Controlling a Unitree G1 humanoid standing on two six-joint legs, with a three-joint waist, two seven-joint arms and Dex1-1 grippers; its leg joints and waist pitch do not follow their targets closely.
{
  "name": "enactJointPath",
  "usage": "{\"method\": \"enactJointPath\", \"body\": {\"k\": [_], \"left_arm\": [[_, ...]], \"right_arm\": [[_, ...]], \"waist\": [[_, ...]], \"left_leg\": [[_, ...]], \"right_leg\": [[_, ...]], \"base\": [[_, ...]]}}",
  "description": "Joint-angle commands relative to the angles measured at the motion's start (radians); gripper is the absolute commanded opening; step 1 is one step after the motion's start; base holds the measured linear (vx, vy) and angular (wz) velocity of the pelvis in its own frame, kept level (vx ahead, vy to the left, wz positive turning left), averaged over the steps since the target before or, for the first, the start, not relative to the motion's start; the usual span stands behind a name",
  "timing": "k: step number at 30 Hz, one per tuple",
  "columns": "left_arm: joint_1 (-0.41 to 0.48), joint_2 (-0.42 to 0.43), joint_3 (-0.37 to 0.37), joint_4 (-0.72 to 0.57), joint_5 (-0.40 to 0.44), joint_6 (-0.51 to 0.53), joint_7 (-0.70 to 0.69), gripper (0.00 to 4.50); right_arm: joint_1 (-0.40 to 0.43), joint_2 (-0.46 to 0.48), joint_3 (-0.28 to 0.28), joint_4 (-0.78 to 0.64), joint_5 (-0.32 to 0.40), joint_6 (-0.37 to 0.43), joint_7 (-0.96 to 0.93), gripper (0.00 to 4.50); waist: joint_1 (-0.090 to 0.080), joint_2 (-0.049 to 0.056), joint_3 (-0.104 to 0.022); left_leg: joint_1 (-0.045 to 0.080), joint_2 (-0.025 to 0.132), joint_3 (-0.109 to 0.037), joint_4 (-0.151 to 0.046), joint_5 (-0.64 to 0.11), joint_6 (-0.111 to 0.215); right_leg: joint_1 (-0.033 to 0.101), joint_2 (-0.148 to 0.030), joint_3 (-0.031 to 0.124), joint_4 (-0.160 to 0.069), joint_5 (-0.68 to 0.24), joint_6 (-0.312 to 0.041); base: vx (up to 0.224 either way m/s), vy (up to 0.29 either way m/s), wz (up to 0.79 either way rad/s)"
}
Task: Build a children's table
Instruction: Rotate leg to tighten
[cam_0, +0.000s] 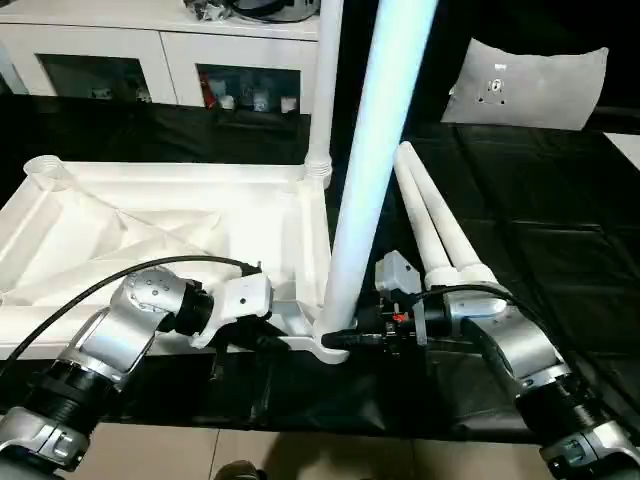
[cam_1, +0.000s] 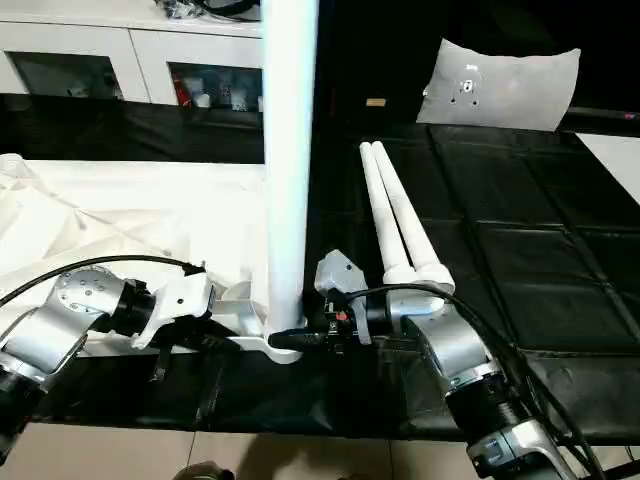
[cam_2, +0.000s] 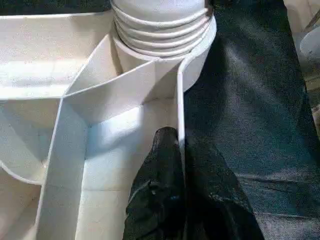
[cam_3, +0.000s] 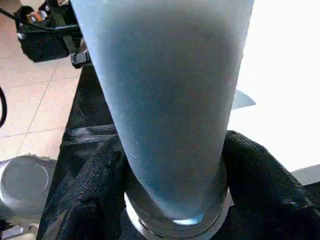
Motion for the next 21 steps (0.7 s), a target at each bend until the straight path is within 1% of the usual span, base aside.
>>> {"method": "enactJointPath", "body": {"k": [1,3,4,5,6,7,8,9,10,11,12,13,14,15,16,17,18,19,20,21], "left_arm": [[-0.001,-0.034,0.013,-0.046,-0.023,0.024,0.043,0.0],[0.0,-0.047,0.023,-0.051,-0.022,0.043,0.075,0.0],[0.0,-0.083,0.045,-0.066,-0.013,0.099,0.157,0.0],[0.001,-0.106,0.059,-0.073,-0.013,0.13,0.201,0.0],[0.003,-0.132,0.075,-0.08,-0.014,0.161,0.248,0.0],[0.004,-0.166,0.095,-0.087,-0.02,0.196,0.301,0.0],[0.006,-0.182,0.104,-0.091,-0.022,0.214,0.325,0.0],[0.007,-0.201,0.113,-0.098,-0.023,0.236,0.354,0.0],[0.008,-0.23,0.125,-0.108,-0.012,0.262,0.406,0.0],[0.008,-0.276,0.144,-0.122,-0.005,0.309,0.474,0.0],[0.007,-0.31,0.159,-0.131,0.005,0.341,0.532,0.0],[0.002,-0.36,0.181,-0.138,0.023,0.377,0.617,0.0],[-0.001,-0.377,0.188,-0.14,0.028,0.39,0.643,0.0],[-0.003,-0.401,0.196,-0.148,0.038,0.412,0.677,0.0],[-0.008,-0.435,0.208,-0.153,0.055,0.428,0.731,0.0],[-0.016,-0.479,0.22,-0.163,0.078,0.454,0.804,0.0],[-0.017,-0.485,0.222,-0.165,0.082,0.457,0.813,0.0],[-0.021,-0.508,0.221,-0.173,0.093,0.476,0.847,0.0],[-0.023,-0.521,0.213,-0.184,0.098,0.489,0.853,0.0],[-0.022,-0.528,0.211,-0.188,0.099,0.495,0.856,0.0]], "right_arm": [[0.027,0.021,0.007,-0.02,0.004,0.03,-0.033,2.5],[0.036,0.033,0.004,-0.021,0.002,0.032,-0.057,2.5],[0.054,0.066,-0.005,-0.018,-0.01,0.028,-0.123,2.5],[0.06,0.086,-0.011,-0.016,-0.013,0.037,-0.16,2.5],[0.066,0.107,-0.018,-0.015,-0.014,0.05,-0.197,2.5],[0.072,0.132,-0.027,-0.01,-0.017,0.06,-0.241,2.5],[0.074,0.145,-0.032,-0.007,-0.018,0.066,-0.263,2.49],[0.077,0.162,-0.038,-0.003,-0.019,0.074,-0.291,2.48],[0.079,0.189,-0.047,0.005,-0.02,0.087,-0.334,2.48],[0.079,0.235,-0.064,0.021,-0.022,0.104,-0.404,2.47],[0.076,0.27,-0.078,0.036,-0.024,0.116,-0.461,2.46],[0.067,0.324,-0.101,0.065,-0.028,0.125,-0.549,2.46],[0.062,0.344,-0.11,0.078,-0.031,0.125,-0.583,2.43],[0.056,0.37,-0.124,0.092,-0.036,0.125,-0.628,2.4],[0.042,0.41,-0.148,0.118,-0.036,0.129,-0.695,2.4],[0.02,0.465,-0.184,0.155,-0.036,0.131,-0.79,2.39],[0.016,0.472,-0.189,0.16,-0.035,0.131,-0.802,2.39],[0.001,0.504,-0.207,0.183,-0.036,0.123,-0.854,2.39],[-0.009,0.524,-0.21,0.198,-0.046,0.102,-0.88,2.39],[-0.013,0.532,-0.211,0.203,-0.053,0.092,-0.892,2.39]], "waist": [[-0.002,0.006,-0.061],[-0.005,0.004,-0.06],[-0.007,0.004,-0.055],[-0.007,0.004,-0.055],[-0.011,0.004,-0.052],[-0.013,0.003,-0.053],[-0.016,0.001,-0.052],[-0.018,0.0,-0.052],[-0.018,0.001,-0.052],[-0.026,0.0,-0.05],[-0.028,-0.002,-0.049],[-0.034,-0.003,-0.049],[-0.04,-0.003,-0.05],[-0.041,-0.002,-0.051],[-0.043,0.003,-0.051],[-0.046,0.004,-0.052],[-0.05,0.002,-0.051],[-0.049,0.002,-0.053],[-0.053,0.006,-0.053],[-0.055,0.007,-0.054]], "left_leg": [[0.014,0.04,-0.01,-0.072,-0.196,0.014],[0.016,0.04,-0.01,-0.074,-0.214,0.008],[0.016,0.041,-0.011,-0.076,-0.234,-0.001],[0.016,0.041,-0.011,-0.076,-0.234,-0.001],[0.016,0.04,-0.012,-0.078,-0.249,-0.01],[0.016,0.038,-0.014,-0.078,-0.256,-0.014],[0.015,0.036,-0.013,-0.078,-0.255,-0.011],[0.013,0.036,-0.014,-0.078,-0.251,-0.012],[0.016,0.034,-0.014,-0.076,-0.254,-0.007],[0.012,0.037,-0.013,-0.078,-0.24,-0.007],[0.011,0.034,-0.012,-0.077,-0.242,-0.002],[0.013,0.033,-0.013,-0.077,-0.243,-0.005],[0.009,0.032,-0.015,-0.076,-0.231,-0.005],[0.008,0.032,-0.015,-0.076,-0.227,-0.003],[0.01,0.032,-0.013,-0.074,-0.222,0.003],[0.008,0.03,-0.014,-0.074,-0.216,0.006],[0.007,0.031,-0.013,-0.075,-0.218,0.006],[0.007,0.029,-0.014,-0.074,-0.213,0.007],[0.006,0.03,-0.015,-0.076,-0.215,0.008],[0.005,0.03,-0.014,-0.075,-0.214,0.008]], "right_leg": [[0.044,-0.08,0.052,-0.071,-0.216,-0.193],[0.044,-0.08,0.052,-0.074,-0.247,-0.187],[0.042,-0.081,0.053,-0.078,-0.286,-0.178],[0.042,-0.081,0.053,-0.078,-0.286,-0.178],[0.041,-0.081,0.053,-0.082,-0.32,-0.17],[0.042,-0.082,0.051,-0.086,-0.359,-0.157],[0.04,-0.081,0.052,-0.088,-0.367,-0.152],[0.042,-0.082,0.051,-0.087,-0.369,-0.151],[0.039,-0.081,0.051,-0.092,-0.38,-0.145],[0.04,-0.079,0.053,-0.087,-0.356,-0.15],[0.037,-0.079,0.053,-0.091,-0.36,-0.151],[0.037,-0.081,0.051,-0.093,-0.382,-0.148],[0.039,-0.081,0.049,-0.092,-0.385,-0.142],[0.039,-0.08,0.049,-0.093,-0.38,-0.141],[0.036,-0.079,0.052,-0.094,-0.355,-0.143],[0.037,-0.077,0.051,-0.093,-0.333,-0.146],[0.036,-0.075,0.051,-0.093,-0.326,-0.147],[0.038,-0.075,0.049,-0.092,-0.318,-0.14],[0.038,-0.074,0.049,-0.092,-0.299,-0.139],[0.038,-0.072,0.05,-0.09,-0.273,-0.139]], "base": [[0.0,0.0,0.0],[0.0,0.0,0.0],[0.0,0.0,0.0],[0.0,0.0,0.0],[0.0,0.0,0.0],[0.0,0.0,0.0],[0.0,0.0,0.0],[0.0,0.0,0.0],[0.0,0.0,0.0],[0.0,0.0,0.0],[0.0,0.0,0.0],[0.0,0.0,0.0],[0.0,0.0,0.0],[0.0,0.0,0.0],[0.0,0.0,0.0],[0.0,0.0,0.0],[0.0,0.0,0.0],[0.0,0.0,0.0],[0.0,0.0,0.0],[0.0,0.0,0.0]]}}
